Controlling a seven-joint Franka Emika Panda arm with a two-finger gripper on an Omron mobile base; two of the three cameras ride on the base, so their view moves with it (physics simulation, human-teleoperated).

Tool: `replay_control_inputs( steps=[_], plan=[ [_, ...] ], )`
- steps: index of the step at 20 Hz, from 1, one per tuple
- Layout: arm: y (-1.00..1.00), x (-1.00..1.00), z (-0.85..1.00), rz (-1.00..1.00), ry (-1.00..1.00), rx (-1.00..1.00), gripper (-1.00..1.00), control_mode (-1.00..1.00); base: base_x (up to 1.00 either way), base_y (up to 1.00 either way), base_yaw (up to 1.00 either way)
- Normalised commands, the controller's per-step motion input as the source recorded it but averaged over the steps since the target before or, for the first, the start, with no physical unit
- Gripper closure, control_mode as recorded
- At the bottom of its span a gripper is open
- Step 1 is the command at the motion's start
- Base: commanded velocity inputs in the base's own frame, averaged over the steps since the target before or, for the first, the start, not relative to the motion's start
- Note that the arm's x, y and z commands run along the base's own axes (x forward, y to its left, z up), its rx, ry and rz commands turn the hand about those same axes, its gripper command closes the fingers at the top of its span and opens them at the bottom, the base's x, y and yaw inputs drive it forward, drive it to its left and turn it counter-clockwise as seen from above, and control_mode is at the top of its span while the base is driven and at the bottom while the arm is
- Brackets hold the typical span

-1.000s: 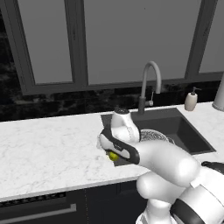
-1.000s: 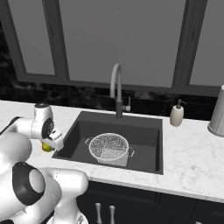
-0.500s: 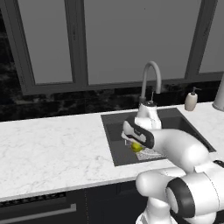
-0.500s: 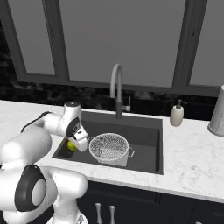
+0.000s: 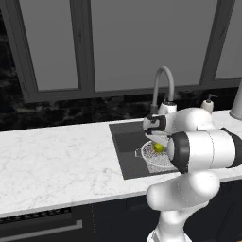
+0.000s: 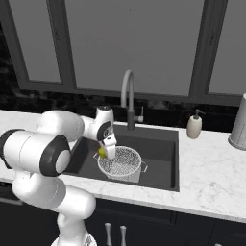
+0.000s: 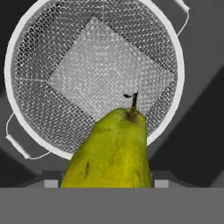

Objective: Put the colander in the sink, put the pear in the colander, and turn on the sink faucet and pour water over the colander.

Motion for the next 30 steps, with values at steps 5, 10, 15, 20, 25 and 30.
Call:
replay_control_inputs(
  steps=[5, 10, 15, 20, 25, 30],
  plan=[
    [-0.14, 0.11, -0.61, -0.18, 0.0, -0.17, 1.0, -1.0, 0.0, 0.0, 0.0],
    [0.0, 0.0, -0.78, -0.09, -0.05, -0.09, 1.0, -1.0, 0.0, 0.0, 0.0],
    [-0.04, 0.01, -0.33, -0.03, -0.05, 0.0, 1.0, -1.0, 0.0, 0.0, 0.0],
    [-0.16, 0.02, 0.0, 0.0, 0.0, 0.03, 1.0, -1.0, 0.0, 0.0, 0.0],
    [-0.11, 0.08, -0.1, 0.0, 0.0, 0.0, 1.0, -1.0, 0.0, 0.0, 0.0],
    [0.0, 0.15, -0.22, 0.0, 0.0, 0.0, -1.0, -1.0, 0.0, 0.0, 0.0]
  ],
)
